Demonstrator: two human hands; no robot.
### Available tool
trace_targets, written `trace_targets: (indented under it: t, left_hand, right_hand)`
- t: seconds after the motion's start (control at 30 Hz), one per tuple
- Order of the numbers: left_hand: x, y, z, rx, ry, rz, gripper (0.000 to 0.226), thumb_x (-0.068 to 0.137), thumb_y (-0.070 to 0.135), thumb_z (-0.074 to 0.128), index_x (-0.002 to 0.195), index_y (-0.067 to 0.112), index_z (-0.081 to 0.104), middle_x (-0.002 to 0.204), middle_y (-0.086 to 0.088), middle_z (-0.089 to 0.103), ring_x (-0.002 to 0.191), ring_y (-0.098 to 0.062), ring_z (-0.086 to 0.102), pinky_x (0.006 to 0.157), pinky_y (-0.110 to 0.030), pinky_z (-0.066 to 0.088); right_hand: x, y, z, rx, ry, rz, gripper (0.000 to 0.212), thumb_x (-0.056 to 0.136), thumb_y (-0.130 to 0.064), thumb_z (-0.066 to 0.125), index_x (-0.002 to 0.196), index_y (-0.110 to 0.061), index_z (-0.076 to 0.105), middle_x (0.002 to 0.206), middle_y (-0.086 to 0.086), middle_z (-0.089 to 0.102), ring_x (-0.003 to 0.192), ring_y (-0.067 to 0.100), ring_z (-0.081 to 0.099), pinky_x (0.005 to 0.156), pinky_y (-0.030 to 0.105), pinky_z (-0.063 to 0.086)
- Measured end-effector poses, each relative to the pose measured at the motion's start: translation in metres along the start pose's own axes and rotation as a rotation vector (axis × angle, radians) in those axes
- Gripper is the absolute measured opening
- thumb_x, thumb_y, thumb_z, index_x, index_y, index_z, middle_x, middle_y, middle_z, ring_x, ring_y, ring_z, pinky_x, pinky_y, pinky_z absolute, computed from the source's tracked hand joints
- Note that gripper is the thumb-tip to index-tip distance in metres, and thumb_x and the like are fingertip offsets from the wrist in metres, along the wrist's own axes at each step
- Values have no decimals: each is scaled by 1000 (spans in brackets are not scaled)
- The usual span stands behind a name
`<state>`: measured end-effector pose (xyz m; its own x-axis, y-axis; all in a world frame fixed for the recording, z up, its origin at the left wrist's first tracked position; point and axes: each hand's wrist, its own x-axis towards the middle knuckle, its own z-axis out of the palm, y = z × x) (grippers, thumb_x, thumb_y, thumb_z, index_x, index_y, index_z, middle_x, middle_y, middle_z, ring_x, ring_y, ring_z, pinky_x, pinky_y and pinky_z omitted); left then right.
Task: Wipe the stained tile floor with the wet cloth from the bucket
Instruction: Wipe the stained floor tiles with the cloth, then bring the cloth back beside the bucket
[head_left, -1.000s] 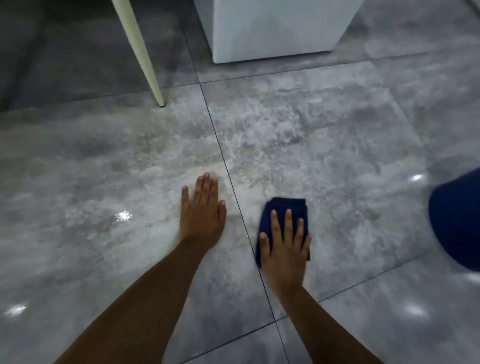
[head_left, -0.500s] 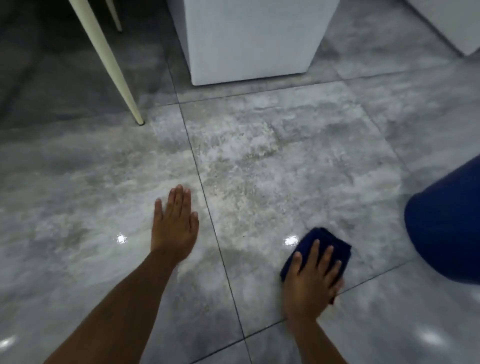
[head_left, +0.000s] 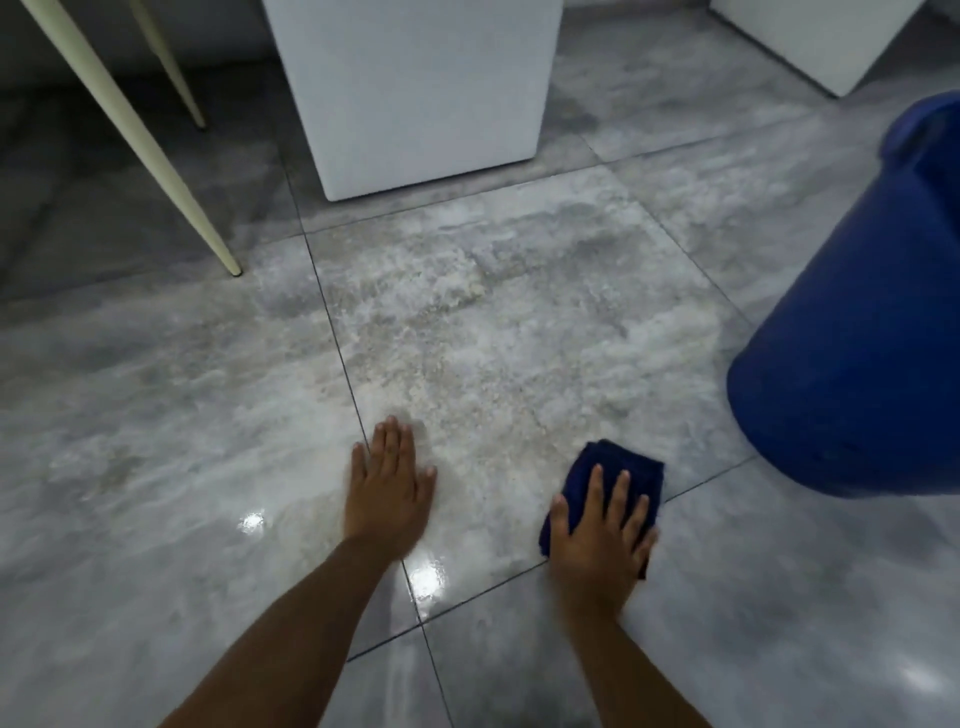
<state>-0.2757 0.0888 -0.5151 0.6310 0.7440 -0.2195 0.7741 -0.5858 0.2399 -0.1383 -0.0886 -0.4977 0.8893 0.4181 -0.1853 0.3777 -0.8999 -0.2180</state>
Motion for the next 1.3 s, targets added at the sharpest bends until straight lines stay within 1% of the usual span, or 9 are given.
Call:
trace_targets:
  t: [0.13,0.23,0.4,0.63,0.8,0.97,1.07,1.17,1.3]
  left_hand:
    - [-2,47,6,74,-88,78,67,101,48,10,151,9,-11,160,-9,-18,144,-18,-24,117,-42,-16]
    - [3,59,-11,218,-130,160,66,102,46,8,151,8,-12,160,-11,-17,147,-23,-18,116,-44,-15]
    - [27,83,-79,260,-60,154,64,103,44,7,151,7,-12,159,-10,-19,147,-23,-17,118,-46,-11]
    - [37,164,-154,208,-14,221,62,102,44,4,152,9,-11,160,-8,-17,147,-20,-16,119,-45,-8]
    - [40,220,-193,207,56,344,61,102,43,3,152,10,-12,159,-8,-19,147,-20,-18,119,-44,-11]
    - [44,274,-207,180,113,471,60,102,43,4,153,12,-9,159,-6,-19,147,-19,-18,118,-43,-12]
    - [53,282,-209,175,135,537,60,102,43,6,153,13,-7,160,-5,-16,146,-16,-18,118,-42,-13]
    - [50,280,-197,176,104,555,60,102,43,6,153,13,-6,161,-5,-14,147,-16,-18,119,-41,-12]
    - [51,273,-186,182,86,527,60,102,43,5,153,12,-8,161,-6,-15,146,-16,-19,118,-40,-14]
  right_hand:
    - [-8,13,-10,55,51,-246,37,86,-17,62,123,-13,66,129,13,61,103,40,60,83,50,51]
    - [17,14,-35,123,-85,-182,33,98,-18,47,130,-16,58,128,8,56,114,28,50,91,37,44]
    - [56,-8,-135,379,-103,-91,28,99,-23,43,110,-10,65,107,13,63,93,28,61,78,36,50]
    - [56,-1,-306,446,208,-234,21,96,-28,44,100,-24,64,105,-2,55,91,22,58,73,36,45]
    - [56,26,-378,202,612,-118,35,96,-31,46,125,-16,60,122,3,49,103,24,50,77,35,38]
    - [71,59,-381,14,196,89,70,96,-60,24,149,-14,28,155,7,23,135,32,23,108,46,22]
    - [78,70,-372,-31,31,51,76,95,-56,35,153,-16,6,156,7,22,138,35,20,111,47,19]
    - [76,85,-359,-117,147,-24,58,97,-42,44,147,-18,24,136,8,49,120,30,44,93,39,37]
    - [79,86,-335,-226,337,-19,41,96,-39,48,131,-19,38,120,4,58,106,25,54,81,34,39]
